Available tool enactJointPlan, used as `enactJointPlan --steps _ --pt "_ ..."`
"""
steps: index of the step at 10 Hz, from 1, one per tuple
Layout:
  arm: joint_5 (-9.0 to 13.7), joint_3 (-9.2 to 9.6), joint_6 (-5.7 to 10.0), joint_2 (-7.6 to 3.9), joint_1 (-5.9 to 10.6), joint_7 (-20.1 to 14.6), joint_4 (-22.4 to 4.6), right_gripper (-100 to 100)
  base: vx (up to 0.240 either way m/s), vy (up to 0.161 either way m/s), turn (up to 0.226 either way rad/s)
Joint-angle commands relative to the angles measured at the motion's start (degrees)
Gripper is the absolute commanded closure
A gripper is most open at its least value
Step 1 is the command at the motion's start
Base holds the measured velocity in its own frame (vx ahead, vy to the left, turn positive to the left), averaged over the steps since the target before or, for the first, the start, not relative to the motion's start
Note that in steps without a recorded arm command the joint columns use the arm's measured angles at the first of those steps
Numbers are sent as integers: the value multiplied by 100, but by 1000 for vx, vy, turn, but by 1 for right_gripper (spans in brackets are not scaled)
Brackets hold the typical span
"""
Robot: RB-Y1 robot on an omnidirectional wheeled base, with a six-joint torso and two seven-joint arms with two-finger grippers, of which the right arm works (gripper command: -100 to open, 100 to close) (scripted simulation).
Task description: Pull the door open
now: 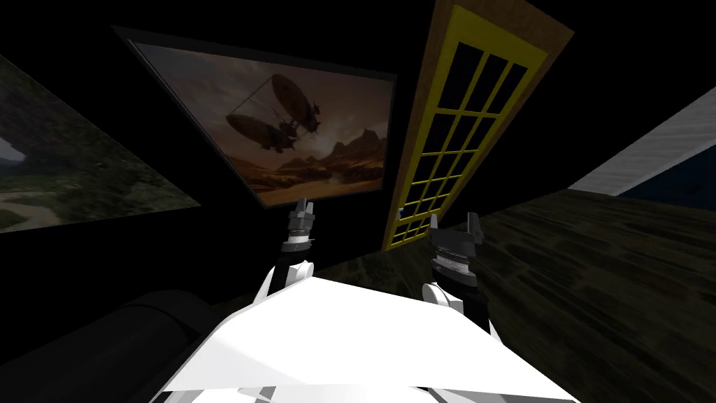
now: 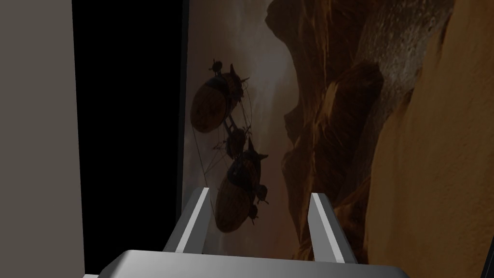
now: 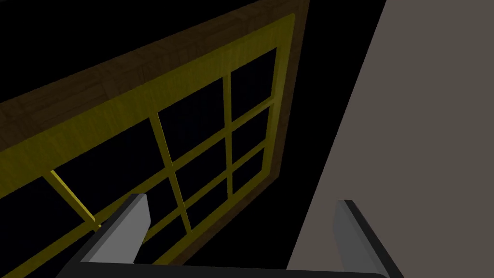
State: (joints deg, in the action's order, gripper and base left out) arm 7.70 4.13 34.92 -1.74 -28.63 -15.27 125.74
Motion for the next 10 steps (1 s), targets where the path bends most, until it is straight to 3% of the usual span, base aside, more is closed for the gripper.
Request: enactJointPlan --steps 1,10 --pt "119 50 86 -36 -1 -147 -174 -100 61 -59 196" --pt "889 373 695 -251 -88 -1087 -1287 -100 55 -80 207"
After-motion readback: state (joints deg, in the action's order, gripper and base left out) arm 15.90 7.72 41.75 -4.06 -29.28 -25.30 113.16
